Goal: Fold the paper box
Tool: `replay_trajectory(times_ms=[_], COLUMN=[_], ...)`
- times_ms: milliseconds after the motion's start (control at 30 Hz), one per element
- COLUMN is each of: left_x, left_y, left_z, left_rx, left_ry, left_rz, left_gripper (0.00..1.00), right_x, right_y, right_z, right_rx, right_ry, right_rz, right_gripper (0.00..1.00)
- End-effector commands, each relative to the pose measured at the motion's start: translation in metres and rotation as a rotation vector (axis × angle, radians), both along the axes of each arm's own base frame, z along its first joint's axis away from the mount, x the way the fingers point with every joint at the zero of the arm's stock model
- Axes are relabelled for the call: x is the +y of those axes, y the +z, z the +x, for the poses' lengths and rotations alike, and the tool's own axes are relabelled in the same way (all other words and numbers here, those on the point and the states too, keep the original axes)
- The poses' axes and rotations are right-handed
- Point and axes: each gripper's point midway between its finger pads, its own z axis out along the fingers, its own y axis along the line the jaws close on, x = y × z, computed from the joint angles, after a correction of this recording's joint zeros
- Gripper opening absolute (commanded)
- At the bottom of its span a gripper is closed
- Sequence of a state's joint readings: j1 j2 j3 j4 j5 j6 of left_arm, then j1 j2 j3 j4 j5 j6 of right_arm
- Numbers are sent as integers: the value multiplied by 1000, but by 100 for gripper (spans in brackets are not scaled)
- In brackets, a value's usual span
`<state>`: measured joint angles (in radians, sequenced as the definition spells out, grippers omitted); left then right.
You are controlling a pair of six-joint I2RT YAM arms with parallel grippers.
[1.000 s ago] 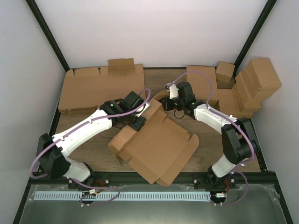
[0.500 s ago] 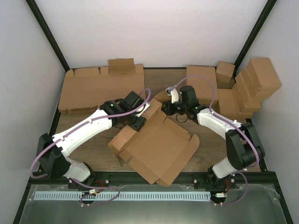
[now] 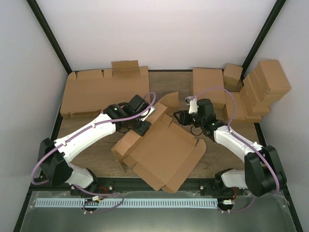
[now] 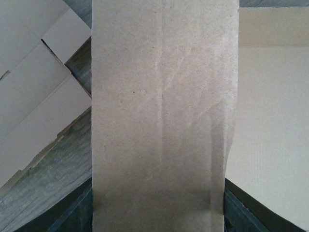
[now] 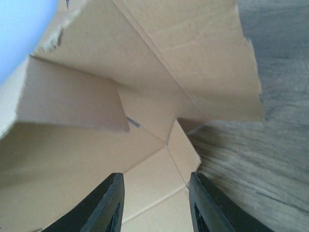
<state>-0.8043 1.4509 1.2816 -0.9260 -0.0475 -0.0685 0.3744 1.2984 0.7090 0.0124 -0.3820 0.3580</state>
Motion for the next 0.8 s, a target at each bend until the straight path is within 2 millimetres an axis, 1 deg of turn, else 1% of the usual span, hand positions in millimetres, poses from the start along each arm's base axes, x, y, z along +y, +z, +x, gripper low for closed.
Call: replay_trajectory(times_ms=[0,167,267,367,433,500,767], left_x=[1,0,-1,-1,-1,0,2], left_y=[3,3,3,4,3,3,3], left_z=[-3,-3,-3,-2,-2,-2,-3], left_rx=[-10,-11,-10,-10,-10,-9,-10], left_ry=[-7,-8,-9,-8,-7,-6,-3], left_rz=[-7,-8,-10,-10,-8,-4,3], left_gripper=[59,60,59,59,59,59,60], right_x=[-9,-9,-7,-5,-5,-9,-19], right_y=[-7,-27,-44,-61,-70,-78,-97], right_z=[-9,-35,-45,-49,-48,-42,-16], right_rx=[24,88,137,191,215,224,279], right_ry=[-49,-24,3,15,7,-23,-112], right_rz=[13,55,65,62,51,32,25], right_gripper=[42,48,47,45,44,42,26])
